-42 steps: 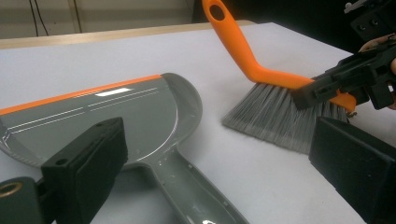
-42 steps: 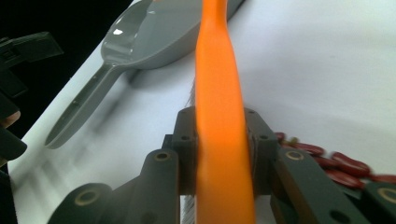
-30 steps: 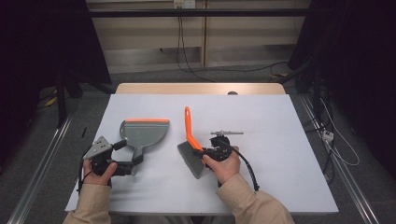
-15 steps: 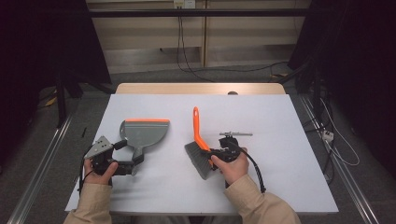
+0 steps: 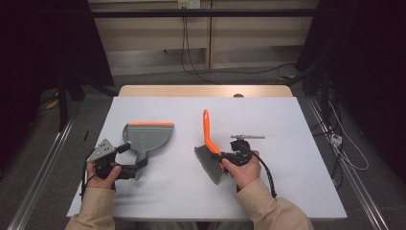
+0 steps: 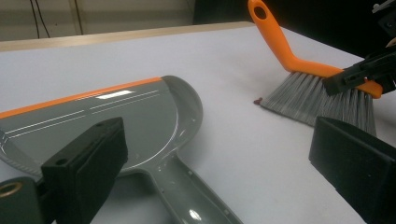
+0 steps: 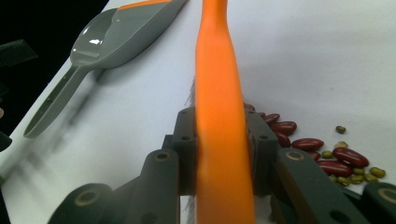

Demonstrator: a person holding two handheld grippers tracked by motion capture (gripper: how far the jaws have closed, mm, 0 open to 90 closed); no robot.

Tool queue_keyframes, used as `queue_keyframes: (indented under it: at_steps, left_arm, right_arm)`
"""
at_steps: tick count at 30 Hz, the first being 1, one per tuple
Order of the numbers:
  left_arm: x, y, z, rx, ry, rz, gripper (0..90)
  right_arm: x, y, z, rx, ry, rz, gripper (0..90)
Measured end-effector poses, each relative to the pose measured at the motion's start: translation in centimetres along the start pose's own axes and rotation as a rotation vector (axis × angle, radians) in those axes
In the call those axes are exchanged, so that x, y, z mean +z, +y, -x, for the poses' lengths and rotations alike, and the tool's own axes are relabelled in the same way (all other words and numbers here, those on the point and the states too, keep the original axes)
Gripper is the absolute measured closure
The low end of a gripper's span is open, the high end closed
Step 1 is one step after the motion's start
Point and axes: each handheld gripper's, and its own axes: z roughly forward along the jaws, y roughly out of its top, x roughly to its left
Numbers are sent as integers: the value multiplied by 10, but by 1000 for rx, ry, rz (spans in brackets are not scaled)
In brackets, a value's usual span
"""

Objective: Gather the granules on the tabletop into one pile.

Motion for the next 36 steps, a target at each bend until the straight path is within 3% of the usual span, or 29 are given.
queue_keyframes:
  at_steps: [4,6,8,12,16,22,25,26,36]
  left_arm:
    - [1,0,0,2,-2,-2,42]
    - [1,0,0,1,-2,-2,42]
    - [1,0,-1,0,0,0,42]
    - [1,1,0,1,0,1,42]
    - [2,1,-1,4,-5,-5,42]
    - [3,1,-2,-2,-5,-2,42]
    - [3,1,-2,0,-6,-2,42]
    - [3,1,-2,0,-6,-1,42]
    - [4,2,0,8,-4,-4,42]
  right_arm:
    - [-2,2,0,-7,-2,4,711]
    - [-4,3,-1,10,21,8,712]
    - [-8,6,-6,-12,20,21,712]
    - [-5,17,-13,-9,52,45,713]
    - [13,26,-23,7,62,43,713]
    - [47,30,-30,70,74,31,713]
    - [54,30,-23,79,20,8,712]
    - [54,29,-20,103,31,4,711]
    - [23,20,3,148,-21,13,711]
